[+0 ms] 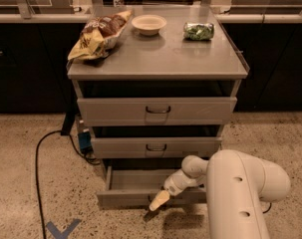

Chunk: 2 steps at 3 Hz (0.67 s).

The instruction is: Open bottom drawer

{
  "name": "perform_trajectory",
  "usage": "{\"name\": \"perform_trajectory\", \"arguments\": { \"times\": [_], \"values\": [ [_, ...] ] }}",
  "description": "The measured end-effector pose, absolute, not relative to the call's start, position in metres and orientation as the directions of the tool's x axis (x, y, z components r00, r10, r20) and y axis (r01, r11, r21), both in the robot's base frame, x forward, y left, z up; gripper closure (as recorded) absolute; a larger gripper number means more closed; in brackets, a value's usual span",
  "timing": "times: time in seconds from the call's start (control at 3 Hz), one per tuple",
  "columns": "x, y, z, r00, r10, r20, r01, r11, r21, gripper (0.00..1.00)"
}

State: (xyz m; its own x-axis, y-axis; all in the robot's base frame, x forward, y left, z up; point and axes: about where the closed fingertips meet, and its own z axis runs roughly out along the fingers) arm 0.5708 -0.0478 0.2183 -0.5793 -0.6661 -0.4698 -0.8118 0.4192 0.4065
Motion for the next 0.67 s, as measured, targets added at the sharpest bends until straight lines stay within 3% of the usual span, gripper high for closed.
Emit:
{"name": "perform_trajectory", "arguments": {
  "times": [0.67],
  "values": [
    [0.522, -0.043, 0.211, -0.601, -0.686, -0.410, -0.779, 0.387, 0.494, 0.00]
  ]
}}
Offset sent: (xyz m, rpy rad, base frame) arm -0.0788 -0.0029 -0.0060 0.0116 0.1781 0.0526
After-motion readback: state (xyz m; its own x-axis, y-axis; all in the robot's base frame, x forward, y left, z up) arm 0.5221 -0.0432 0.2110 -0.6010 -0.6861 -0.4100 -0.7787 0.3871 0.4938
